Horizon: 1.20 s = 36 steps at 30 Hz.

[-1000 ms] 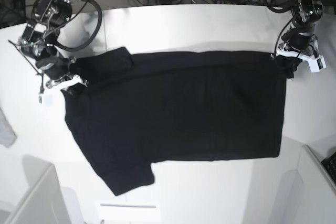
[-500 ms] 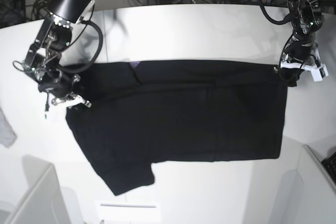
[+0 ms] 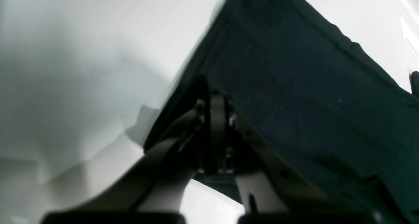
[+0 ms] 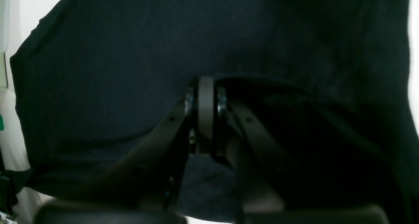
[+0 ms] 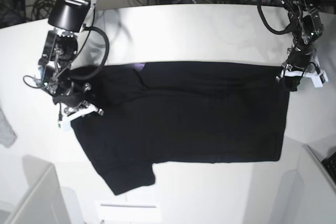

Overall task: Fold the T-shirt properly
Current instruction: 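Lift the shoulder corners and pull them toward the robot, then drag the shirt toward the robot, then release both corners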

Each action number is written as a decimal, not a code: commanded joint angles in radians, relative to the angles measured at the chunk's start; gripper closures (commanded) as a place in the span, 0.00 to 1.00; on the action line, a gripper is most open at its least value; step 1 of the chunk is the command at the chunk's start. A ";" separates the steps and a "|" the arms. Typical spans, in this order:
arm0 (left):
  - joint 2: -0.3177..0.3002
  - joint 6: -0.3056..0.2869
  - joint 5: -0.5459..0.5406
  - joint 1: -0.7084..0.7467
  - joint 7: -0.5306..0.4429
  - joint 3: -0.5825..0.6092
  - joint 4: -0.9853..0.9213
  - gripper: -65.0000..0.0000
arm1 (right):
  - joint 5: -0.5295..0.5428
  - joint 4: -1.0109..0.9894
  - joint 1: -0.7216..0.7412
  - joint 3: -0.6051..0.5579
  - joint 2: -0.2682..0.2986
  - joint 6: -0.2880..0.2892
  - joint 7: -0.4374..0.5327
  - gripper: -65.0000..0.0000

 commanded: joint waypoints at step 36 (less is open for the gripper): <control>0.082 -0.088 -0.013 0.076 -0.024 -0.272 0.124 0.49 | 0.031 0.502 -0.366 0.214 -0.147 -0.260 0.124 0.38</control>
